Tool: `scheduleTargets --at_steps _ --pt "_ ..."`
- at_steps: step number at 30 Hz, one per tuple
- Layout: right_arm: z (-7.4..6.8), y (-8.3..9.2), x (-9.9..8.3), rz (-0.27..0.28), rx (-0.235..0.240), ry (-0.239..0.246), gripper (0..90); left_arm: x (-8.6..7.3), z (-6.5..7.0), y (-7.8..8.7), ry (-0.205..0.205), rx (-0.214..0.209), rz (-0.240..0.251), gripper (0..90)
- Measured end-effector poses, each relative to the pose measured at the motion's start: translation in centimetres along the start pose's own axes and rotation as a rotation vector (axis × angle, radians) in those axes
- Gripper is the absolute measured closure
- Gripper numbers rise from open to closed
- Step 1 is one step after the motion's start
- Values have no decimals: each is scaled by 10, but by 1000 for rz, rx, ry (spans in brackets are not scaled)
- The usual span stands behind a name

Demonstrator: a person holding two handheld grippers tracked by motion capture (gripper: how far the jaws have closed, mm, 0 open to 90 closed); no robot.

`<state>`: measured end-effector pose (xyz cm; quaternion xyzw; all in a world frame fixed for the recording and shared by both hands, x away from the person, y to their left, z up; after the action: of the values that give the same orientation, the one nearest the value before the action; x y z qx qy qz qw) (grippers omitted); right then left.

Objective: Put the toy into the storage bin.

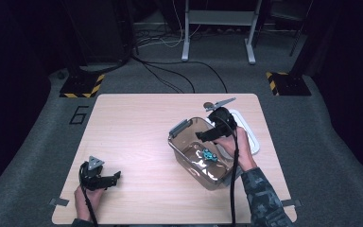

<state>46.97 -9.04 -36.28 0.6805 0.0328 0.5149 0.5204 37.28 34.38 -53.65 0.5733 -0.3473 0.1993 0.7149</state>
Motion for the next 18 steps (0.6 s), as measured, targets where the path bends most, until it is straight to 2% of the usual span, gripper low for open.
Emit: scheduleTargets --at_steps 11,18 --pt "21 22 -14 47 -66 -50 58 0 0 0 0 0 -2 100" --pt "42 33 -29 60 -122 -112 66 0 0 0 -1 0 -1 100"
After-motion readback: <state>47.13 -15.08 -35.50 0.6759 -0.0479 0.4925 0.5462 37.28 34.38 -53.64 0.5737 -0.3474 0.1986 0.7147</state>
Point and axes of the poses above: each handheld gripper's, and its own axes: y roughly backward along the jaws, x roughly out of its top, z roughly to its right, the point moved 1 cm from there along -y, roughly forward along the jaws, and after that the axes turned 8 degrees about y, right-handed, at the moved point
